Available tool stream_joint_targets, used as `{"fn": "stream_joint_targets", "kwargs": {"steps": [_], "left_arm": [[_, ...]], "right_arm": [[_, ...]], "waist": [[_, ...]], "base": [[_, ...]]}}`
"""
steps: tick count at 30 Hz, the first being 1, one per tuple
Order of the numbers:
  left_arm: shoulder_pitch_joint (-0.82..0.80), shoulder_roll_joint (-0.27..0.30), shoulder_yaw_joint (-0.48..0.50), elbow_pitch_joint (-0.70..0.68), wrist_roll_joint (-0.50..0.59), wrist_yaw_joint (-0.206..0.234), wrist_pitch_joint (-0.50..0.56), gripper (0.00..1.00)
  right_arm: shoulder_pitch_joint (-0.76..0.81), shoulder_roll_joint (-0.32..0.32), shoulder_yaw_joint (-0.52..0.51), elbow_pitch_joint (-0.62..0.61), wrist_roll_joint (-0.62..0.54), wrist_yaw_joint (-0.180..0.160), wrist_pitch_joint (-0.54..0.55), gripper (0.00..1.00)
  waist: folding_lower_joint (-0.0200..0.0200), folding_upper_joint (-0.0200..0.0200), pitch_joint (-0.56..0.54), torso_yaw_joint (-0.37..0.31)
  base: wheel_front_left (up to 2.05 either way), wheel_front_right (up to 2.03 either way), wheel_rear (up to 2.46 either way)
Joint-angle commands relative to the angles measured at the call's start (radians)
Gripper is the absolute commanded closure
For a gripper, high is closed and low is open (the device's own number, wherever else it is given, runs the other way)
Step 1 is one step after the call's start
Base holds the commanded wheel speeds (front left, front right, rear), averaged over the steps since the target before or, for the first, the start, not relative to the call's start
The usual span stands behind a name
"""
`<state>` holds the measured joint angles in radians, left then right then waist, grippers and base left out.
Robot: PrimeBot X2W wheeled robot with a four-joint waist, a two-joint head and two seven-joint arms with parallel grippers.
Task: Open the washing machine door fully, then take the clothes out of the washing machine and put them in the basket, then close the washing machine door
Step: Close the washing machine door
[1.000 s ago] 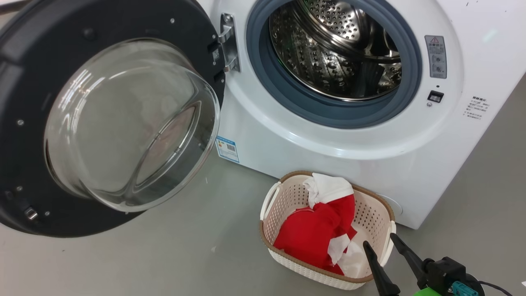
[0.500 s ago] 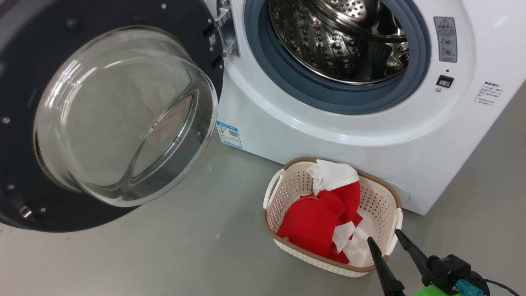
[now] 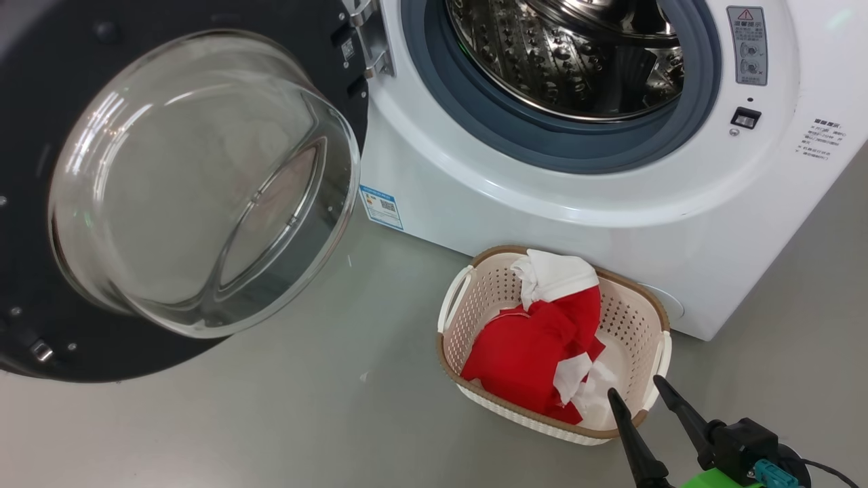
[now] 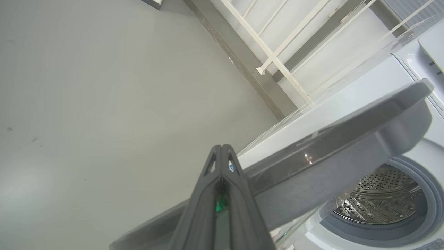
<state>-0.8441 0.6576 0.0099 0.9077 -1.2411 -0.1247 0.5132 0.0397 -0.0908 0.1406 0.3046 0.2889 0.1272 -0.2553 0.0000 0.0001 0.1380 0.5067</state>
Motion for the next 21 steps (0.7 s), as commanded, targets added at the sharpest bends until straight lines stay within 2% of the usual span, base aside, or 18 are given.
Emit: {"fn": "stream_joint_targets", "kwargs": {"steps": [1, 10, 21], "left_arm": [[0.002, 0.071, 0.012, -0.036, -0.023, -0.006, 0.028, 1.00], [0.046, 0.089, -0.039, -0.131, -0.099, -0.006, 0.122, 1.00], [0.158, 0.135, -0.084, -0.347, -0.216, -0.006, 0.230, 1.00]], "right_arm": [[-0.015, -0.002, 0.020, -0.022, -0.011, 0.003, -0.006, 0.00], [-0.019, 0.004, 0.021, -0.018, -0.009, 0.003, -0.006, 0.00], [-0.016, 0.009, 0.028, -0.012, -0.002, 0.003, -0.006, 0.00]], "waist": [[0.0000, -0.0001, -0.002, 0.001], [0.0000, -0.0001, -0.015, 0.008], [0.0000, -0.0001, -0.043, 0.004]], "base": [[0.00, 0.00, 0.00], [0.00, 0.00, 0.00], [0.00, 0.00, 0.00]]}}
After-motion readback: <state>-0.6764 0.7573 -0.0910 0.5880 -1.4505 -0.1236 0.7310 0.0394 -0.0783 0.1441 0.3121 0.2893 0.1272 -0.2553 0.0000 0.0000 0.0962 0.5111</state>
